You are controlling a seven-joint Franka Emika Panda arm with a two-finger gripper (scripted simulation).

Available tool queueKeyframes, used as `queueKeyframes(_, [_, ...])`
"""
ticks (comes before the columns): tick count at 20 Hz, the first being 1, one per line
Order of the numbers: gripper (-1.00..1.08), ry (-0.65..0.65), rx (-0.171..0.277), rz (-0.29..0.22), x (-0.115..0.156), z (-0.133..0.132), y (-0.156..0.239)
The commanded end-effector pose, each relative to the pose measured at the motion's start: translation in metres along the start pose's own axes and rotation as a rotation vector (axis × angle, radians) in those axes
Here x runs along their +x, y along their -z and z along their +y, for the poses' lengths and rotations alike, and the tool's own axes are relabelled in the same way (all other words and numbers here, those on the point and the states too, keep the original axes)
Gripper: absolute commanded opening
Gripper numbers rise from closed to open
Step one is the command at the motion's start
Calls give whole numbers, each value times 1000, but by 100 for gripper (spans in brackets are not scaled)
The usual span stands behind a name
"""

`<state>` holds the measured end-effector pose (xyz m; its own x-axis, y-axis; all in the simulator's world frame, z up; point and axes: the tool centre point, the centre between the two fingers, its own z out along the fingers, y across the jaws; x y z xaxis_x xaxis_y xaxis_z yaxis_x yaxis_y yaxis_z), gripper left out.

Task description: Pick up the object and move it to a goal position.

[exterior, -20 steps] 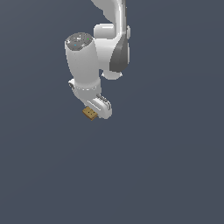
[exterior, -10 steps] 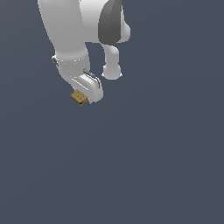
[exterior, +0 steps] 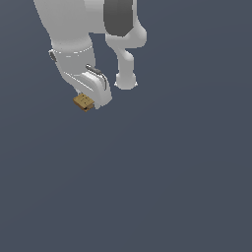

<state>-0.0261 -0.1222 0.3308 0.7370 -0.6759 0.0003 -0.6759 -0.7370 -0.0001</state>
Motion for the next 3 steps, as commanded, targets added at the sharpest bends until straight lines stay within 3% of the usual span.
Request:
queueKeyframes(1, [-100, 0, 0, 0, 0, 0, 1])
queueKeyframes(3, [-100, 0, 0, 0, 0, -1, 0])
